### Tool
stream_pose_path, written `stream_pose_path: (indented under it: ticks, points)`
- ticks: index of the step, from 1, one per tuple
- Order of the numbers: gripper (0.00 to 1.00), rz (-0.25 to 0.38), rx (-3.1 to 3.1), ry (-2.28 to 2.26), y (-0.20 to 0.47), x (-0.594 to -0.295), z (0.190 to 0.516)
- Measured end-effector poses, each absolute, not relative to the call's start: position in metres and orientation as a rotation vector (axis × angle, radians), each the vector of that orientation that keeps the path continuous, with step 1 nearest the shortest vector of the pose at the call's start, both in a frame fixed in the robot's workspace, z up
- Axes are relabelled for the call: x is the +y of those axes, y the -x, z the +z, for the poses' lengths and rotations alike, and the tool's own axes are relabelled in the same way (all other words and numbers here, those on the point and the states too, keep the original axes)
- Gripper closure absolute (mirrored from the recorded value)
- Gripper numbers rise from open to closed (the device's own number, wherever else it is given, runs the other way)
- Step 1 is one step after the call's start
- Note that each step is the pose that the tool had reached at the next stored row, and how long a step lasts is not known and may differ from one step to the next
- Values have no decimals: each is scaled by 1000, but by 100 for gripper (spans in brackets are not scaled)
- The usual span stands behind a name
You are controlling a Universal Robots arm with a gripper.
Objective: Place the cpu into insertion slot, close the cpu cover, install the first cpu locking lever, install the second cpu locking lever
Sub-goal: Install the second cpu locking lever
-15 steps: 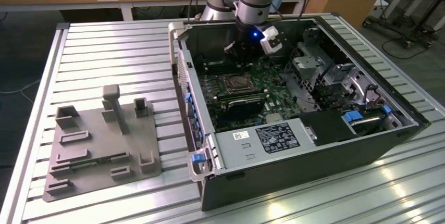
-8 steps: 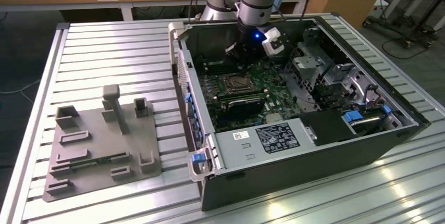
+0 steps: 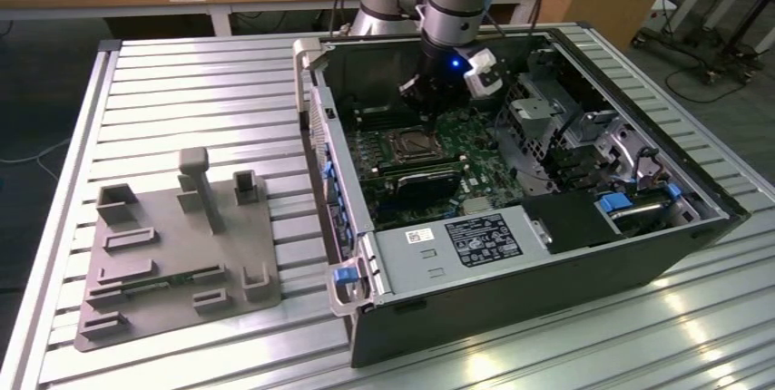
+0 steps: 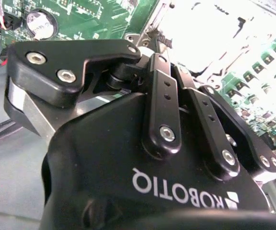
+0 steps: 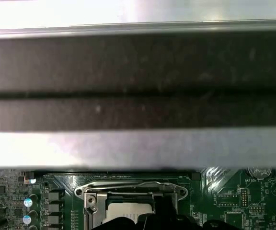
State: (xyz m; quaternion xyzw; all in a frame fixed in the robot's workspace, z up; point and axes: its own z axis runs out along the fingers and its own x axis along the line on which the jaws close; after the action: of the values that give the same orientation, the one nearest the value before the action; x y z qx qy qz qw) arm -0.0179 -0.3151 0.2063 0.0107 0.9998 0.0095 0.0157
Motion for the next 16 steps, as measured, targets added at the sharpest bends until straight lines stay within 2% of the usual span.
stream_pose_path:
  ticks: [16]
  points:
    - [90, 29, 3110, -10, 18, -326, 212]
